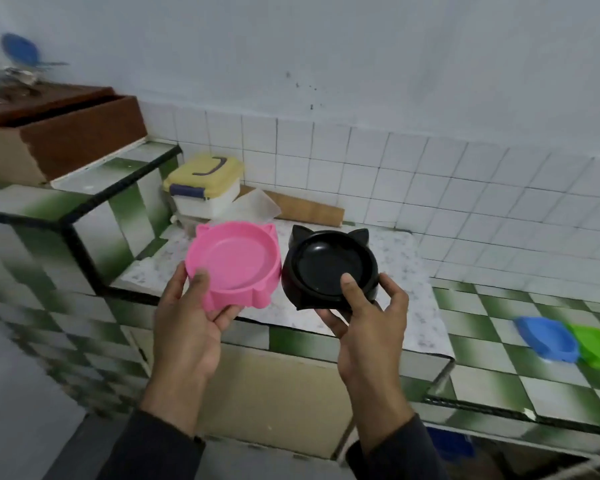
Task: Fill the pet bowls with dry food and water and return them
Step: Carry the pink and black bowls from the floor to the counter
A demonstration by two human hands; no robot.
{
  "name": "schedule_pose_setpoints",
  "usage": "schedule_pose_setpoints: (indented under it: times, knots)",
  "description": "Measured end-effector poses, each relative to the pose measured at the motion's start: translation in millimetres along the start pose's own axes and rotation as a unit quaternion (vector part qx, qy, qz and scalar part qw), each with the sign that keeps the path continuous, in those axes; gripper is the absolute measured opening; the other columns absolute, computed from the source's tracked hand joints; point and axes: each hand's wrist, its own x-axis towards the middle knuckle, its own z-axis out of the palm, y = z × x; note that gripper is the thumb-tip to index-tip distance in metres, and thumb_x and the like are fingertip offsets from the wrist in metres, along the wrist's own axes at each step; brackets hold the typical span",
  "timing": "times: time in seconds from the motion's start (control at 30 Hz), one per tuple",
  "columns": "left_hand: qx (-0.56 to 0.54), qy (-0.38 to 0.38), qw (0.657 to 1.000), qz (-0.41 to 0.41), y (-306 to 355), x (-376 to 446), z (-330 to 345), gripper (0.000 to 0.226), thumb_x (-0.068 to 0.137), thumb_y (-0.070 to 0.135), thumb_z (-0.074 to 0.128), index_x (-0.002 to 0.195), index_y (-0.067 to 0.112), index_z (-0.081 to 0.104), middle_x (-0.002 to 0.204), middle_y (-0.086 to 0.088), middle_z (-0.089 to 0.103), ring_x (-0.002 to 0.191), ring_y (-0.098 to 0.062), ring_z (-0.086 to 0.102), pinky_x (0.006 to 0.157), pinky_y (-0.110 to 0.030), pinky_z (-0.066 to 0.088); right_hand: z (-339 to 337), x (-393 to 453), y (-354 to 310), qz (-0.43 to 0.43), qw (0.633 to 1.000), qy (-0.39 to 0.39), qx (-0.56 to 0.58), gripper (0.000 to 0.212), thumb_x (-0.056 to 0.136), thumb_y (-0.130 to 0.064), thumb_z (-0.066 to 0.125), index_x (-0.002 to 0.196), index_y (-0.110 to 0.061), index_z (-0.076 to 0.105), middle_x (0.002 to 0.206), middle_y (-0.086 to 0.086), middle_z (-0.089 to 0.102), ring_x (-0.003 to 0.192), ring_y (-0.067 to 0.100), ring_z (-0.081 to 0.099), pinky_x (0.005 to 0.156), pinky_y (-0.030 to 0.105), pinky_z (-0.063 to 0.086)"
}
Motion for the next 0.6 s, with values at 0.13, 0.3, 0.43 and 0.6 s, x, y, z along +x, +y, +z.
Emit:
schedule_pose_setpoints:
  times: [0.13, 0.3, 0.43, 0.6]
  knots:
    - [0.006, -0.039, 0.999, -0.034, -48, -29, 50, 0.047, 0.100, 0.018, 0.065, 0.145, 0.030, 0.059, 0.140, -0.006, 0.061, 0.119, -0.031, 0.067, 0.075, -0.044, 0.064, -58, 17, -43, -0.024, 0.999, 0.037, 0.016, 0.051, 0.087, -0.007, 0.078, 0.122, -0.031, 0.052, 0.115, 0.012, 0.070, 0.098, 0.030, 0.074, 0.064, 0.040, 0.062]
    - [0.015, -0.094, 0.992, -0.078, -112, -69, 114, 0.048, 0.101, 0.018, 0.064, 0.147, 0.027, 0.057, 0.143, -0.005, 0.060, 0.120, -0.031, 0.067, 0.077, -0.046, 0.064, -136, 35, -96, -0.067, 0.994, 0.086, 0.024, 0.050, 0.086, -0.008, 0.079, 0.120, -0.032, 0.053, 0.116, 0.011, 0.070, 0.102, 0.031, 0.073, 0.065, 0.042, 0.062]
    - [0.035, -0.120, 0.986, -0.111, -160, -103, 161, 0.049, 0.101, 0.017, 0.064, 0.149, 0.028, 0.055, 0.146, -0.005, 0.056, 0.123, -0.032, 0.064, 0.077, -0.047, 0.064, -194, 46, -133, -0.092, 0.986, 0.136, 0.036, 0.052, 0.086, -0.007, 0.079, 0.124, -0.031, 0.053, 0.114, 0.010, 0.071, 0.097, 0.028, 0.075, 0.064, 0.041, 0.061]
    - [0.052, -0.163, 0.974, -0.151, -213, -137, 211, 0.049, 0.101, 0.014, 0.063, 0.147, 0.027, 0.055, 0.141, -0.005, 0.059, 0.119, -0.030, 0.066, 0.077, -0.047, 0.065, -259, 54, -172, -0.118, 0.973, 0.191, 0.054, 0.052, 0.086, -0.008, 0.079, 0.124, -0.031, 0.053, 0.115, 0.011, 0.070, 0.101, 0.031, 0.073, 0.063, 0.041, 0.061]
